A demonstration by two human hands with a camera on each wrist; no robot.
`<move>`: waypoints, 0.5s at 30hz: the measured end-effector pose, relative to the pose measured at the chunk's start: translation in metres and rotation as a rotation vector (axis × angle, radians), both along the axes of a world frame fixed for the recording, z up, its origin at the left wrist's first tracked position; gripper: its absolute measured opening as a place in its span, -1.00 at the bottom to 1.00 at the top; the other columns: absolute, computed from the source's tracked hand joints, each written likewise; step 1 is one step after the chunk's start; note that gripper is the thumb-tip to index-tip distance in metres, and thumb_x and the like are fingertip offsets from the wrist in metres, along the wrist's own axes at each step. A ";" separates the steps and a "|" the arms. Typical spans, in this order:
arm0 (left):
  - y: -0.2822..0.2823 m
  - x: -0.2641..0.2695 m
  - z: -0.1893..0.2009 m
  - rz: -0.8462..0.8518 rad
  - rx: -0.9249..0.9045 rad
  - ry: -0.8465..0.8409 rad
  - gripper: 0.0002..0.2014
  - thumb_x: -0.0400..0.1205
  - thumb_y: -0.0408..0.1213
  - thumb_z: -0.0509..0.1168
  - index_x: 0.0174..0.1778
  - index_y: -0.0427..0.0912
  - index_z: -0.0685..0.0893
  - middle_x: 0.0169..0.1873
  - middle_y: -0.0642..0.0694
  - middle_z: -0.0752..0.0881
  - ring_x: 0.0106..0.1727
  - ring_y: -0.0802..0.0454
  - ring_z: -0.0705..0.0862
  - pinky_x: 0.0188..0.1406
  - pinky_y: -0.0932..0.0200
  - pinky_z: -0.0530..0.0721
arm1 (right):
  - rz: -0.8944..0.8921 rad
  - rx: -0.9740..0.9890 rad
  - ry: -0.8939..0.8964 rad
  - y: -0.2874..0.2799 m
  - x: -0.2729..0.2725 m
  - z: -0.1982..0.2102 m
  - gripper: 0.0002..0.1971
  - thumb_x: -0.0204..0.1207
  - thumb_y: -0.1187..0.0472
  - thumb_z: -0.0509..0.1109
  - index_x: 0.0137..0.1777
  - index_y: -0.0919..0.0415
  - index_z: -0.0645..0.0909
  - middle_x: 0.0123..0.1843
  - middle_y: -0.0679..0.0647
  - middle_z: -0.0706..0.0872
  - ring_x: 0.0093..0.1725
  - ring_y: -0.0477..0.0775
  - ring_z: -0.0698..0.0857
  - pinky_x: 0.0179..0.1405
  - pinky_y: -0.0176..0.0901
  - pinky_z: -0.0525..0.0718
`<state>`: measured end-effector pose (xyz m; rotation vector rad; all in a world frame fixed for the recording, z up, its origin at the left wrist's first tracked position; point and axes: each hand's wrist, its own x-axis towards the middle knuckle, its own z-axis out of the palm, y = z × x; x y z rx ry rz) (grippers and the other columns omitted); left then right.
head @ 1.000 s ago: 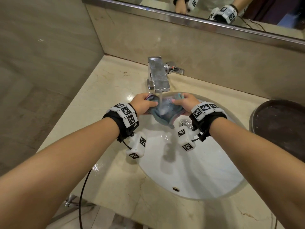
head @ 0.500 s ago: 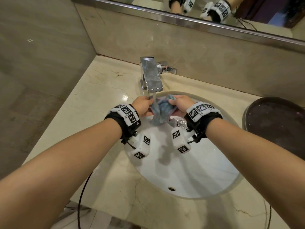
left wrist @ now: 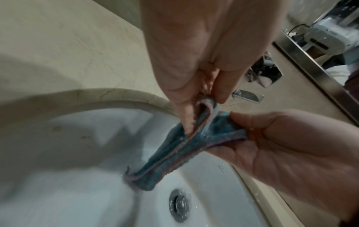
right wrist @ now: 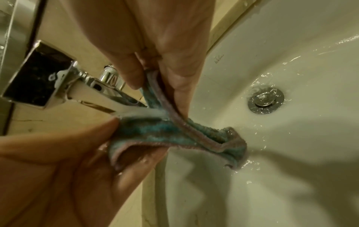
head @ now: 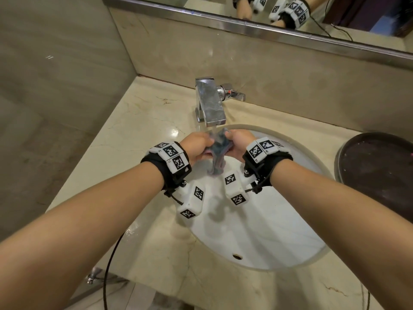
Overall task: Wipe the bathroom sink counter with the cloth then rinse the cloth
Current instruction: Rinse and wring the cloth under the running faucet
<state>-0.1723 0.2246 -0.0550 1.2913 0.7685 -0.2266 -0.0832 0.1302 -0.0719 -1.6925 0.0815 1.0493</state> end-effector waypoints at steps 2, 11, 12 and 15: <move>0.000 0.001 -0.001 0.047 -0.053 -0.010 -0.80 0.71 -0.51 0.02 -0.03 -0.33 0.56 -0.24 -0.17 0.62 -0.30 0.03 0.65 -0.17 0.16 0.72 | -0.003 -0.004 0.004 0.002 -0.004 0.002 -0.60 0.63 0.35 0.17 0.45 0.44 0.42 0.47 0.39 0.50 0.43 0.37 0.53 0.35 0.15 0.60; 0.000 0.004 -0.002 0.136 -0.018 0.056 -0.89 0.67 -0.43 0.19 -0.10 -0.27 0.63 -0.19 -0.19 0.70 -0.25 0.00 0.65 -0.14 0.19 0.71 | 0.121 0.007 0.028 -0.001 -0.013 0.015 -0.55 0.54 0.56 0.14 0.45 0.52 0.38 0.48 0.49 0.43 0.47 0.43 0.47 0.42 0.17 0.53; 0.001 0.003 -0.003 0.117 0.005 0.058 -0.92 0.63 -0.42 0.26 -0.04 -0.28 0.65 -0.11 -0.23 0.72 -0.17 -0.06 0.68 0.02 0.08 0.71 | 0.098 0.042 0.047 -0.004 -0.011 0.017 -0.55 0.56 0.57 0.11 0.46 0.51 0.37 0.47 0.48 0.45 0.44 0.42 0.51 0.38 0.13 0.56; 0.005 -0.002 -0.005 0.043 0.088 0.070 -0.71 0.50 -0.45 0.39 0.15 -0.32 0.66 -0.07 -0.25 0.75 -0.10 -0.13 0.71 0.06 0.00 0.71 | 0.103 0.144 0.116 -0.014 -0.007 0.022 -0.52 0.59 0.57 0.01 0.50 0.39 0.32 0.40 0.37 0.59 0.23 0.23 0.67 0.23 0.04 0.63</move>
